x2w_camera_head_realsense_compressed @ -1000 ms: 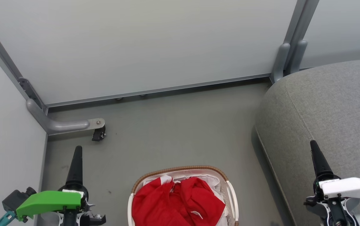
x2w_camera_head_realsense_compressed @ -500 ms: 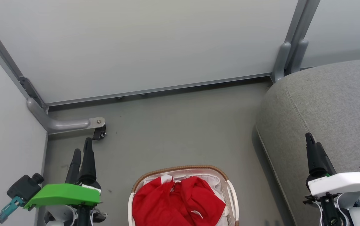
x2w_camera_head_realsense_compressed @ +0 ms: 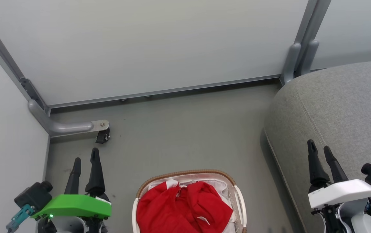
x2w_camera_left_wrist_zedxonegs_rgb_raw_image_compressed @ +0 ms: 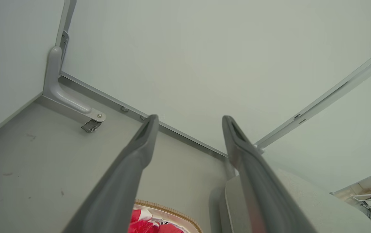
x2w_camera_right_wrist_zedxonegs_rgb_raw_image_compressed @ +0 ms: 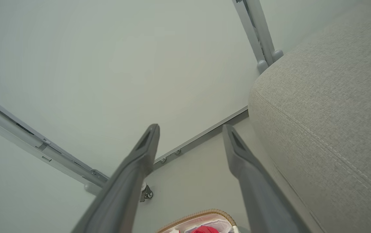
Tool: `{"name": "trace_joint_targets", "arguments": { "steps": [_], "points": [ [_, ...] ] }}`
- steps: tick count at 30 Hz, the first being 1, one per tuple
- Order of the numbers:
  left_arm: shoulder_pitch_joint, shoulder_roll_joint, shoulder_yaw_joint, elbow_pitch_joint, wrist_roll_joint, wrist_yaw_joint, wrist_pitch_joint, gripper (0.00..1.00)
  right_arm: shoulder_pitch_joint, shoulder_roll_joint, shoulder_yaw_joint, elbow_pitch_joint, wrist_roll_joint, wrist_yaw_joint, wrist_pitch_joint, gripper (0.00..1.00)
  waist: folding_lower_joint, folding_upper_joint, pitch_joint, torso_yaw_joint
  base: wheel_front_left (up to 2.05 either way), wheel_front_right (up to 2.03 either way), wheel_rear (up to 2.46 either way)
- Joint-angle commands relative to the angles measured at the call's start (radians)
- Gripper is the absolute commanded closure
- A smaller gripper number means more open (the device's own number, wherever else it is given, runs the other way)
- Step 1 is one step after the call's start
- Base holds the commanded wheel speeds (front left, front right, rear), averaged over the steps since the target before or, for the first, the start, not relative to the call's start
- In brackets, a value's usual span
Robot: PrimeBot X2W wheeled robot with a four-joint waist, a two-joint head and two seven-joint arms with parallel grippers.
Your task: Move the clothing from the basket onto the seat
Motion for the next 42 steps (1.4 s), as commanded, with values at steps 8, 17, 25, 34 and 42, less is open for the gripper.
{"name": "trace_joint_targets", "arguments": {
  "steps": [8, 17, 25, 34, 42],
  "points": [
    [0.01, 0.007, -0.012, 0.002, 0.11, 0.01, -0.028, 0.0, 0.007, -0.008, 0.014, -0.004, -0.122, 0.0, -0.031, 0.0, 0.0, 0.0, -0.001, 0.0, 0.0, 0.0, 0.0],
    [0.021, 0.008, -0.02, 0.026, 0.198, 0.024, -0.053, 0.0, 0.018, -0.009, 0.019, 0.006, -0.231, 0.0, -0.056, 0.0, 0.0, 0.0, -0.003, 0.0, 0.0, 0.0, 0.0],
    [0.029, 0.009, -0.03, 0.047, 0.267, 0.029, -0.071, 0.0, 0.025, -0.01, 0.027, 0.008, -0.318, 0.0, -0.075, 0.0, 0.0, 0.0, -0.006, 0.004, 0.0, 0.0, 0.0],
    [0.038, 0.009, -0.035, 0.075, 0.336, 0.033, -0.092, 0.0, 0.035, -0.011, 0.032, 0.002, -0.407, 0.0, -0.095, 0.0, 0.0, 0.0, -0.008, 0.006, 0.0, 0.0, 0.0],
    [0.042, 0.01, -0.037, 0.104, 0.392, 0.037, -0.109, 0.0, 0.04, -0.012, 0.034, 0.001, -0.474, 0.001, -0.112, 0.0, 0.0, 0.0, -0.008, 0.007, 0.0, 0.0, 0.0]
  ]
}}
